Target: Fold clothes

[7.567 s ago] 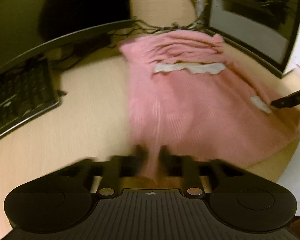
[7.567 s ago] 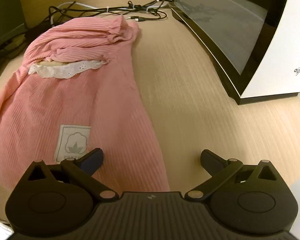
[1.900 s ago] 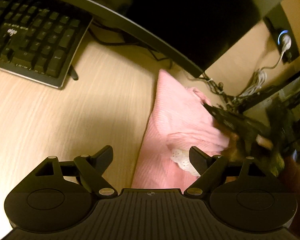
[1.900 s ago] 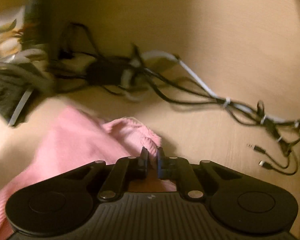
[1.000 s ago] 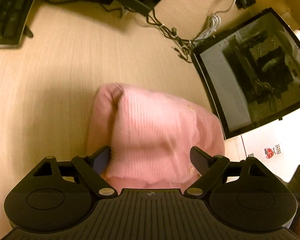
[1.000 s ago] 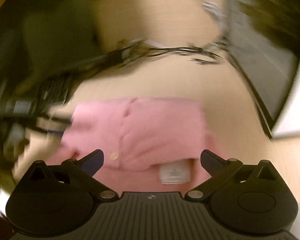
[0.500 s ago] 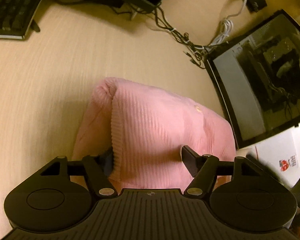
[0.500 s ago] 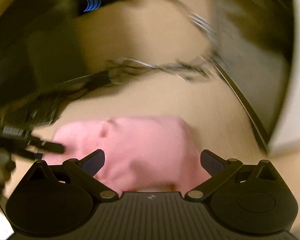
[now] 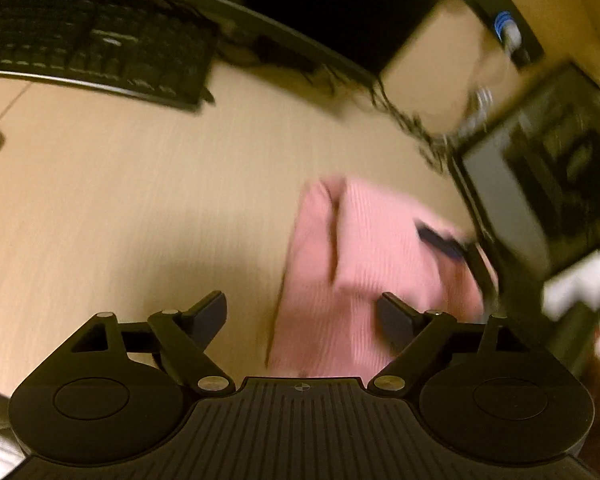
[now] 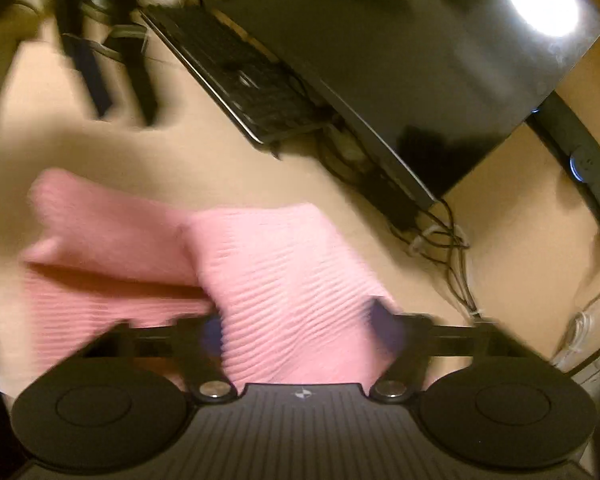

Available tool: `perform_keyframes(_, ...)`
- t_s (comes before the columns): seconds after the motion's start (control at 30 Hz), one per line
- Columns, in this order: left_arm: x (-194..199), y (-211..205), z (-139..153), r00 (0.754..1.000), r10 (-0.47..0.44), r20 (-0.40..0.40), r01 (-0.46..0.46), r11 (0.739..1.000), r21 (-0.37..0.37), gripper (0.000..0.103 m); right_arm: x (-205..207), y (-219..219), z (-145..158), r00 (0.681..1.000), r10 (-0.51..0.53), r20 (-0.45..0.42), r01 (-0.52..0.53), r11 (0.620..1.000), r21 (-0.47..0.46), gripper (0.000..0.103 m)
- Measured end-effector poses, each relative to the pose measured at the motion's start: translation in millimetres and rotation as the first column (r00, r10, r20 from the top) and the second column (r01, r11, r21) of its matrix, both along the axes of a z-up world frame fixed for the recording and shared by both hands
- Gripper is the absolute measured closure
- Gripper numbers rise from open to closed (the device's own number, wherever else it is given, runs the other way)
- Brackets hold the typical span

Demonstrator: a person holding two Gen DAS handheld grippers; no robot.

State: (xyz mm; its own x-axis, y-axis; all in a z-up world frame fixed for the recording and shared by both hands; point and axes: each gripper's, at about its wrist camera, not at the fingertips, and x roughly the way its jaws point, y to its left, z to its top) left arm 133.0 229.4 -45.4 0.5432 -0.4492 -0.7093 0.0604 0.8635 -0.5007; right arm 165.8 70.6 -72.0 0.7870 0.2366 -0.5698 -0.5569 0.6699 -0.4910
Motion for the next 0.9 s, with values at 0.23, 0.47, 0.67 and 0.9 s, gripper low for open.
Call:
perform_keyframes(0.23, 5.8, -35.8, -25.8, 0.999, 0.028, -0.015, -0.028, 1.0, -0.012, 0.017, 66.3, -84.1, 76.4, 0.908, -0.157, -0.387, 0.35, 0.793, 0.498, 0.09)
perform_keyframes(0.47, 8.0, -88.4, -19.2, 0.975, -0.195, 0.106, 0.176, 0.97, 0.166, 0.074, 82.2, -105.0, 88.6, 0.893, -0.135, -0.429, 0.371, 0.761, 0.532, 0.093)
perform_keyframes(0.67, -18.2, -128.6, -27.0, 0.873, -0.479, 0.089, 0.444, 0.857, 0.261, 0.057, 58.5, -67.6, 69.8, 0.894, -0.042, -0.445, 0.262, 0.856, 0.445, 0.093)
perform_keyframes(0.9, -26.3, -104.5, -18.3, 0.849, -0.526, 0.056, 0.508, 0.841, 0.188, 0.034, 22.6, -45.3, 20.4, 0.875, -0.013, -0.483, 0.182, 0.935, 0.304, 0.091)
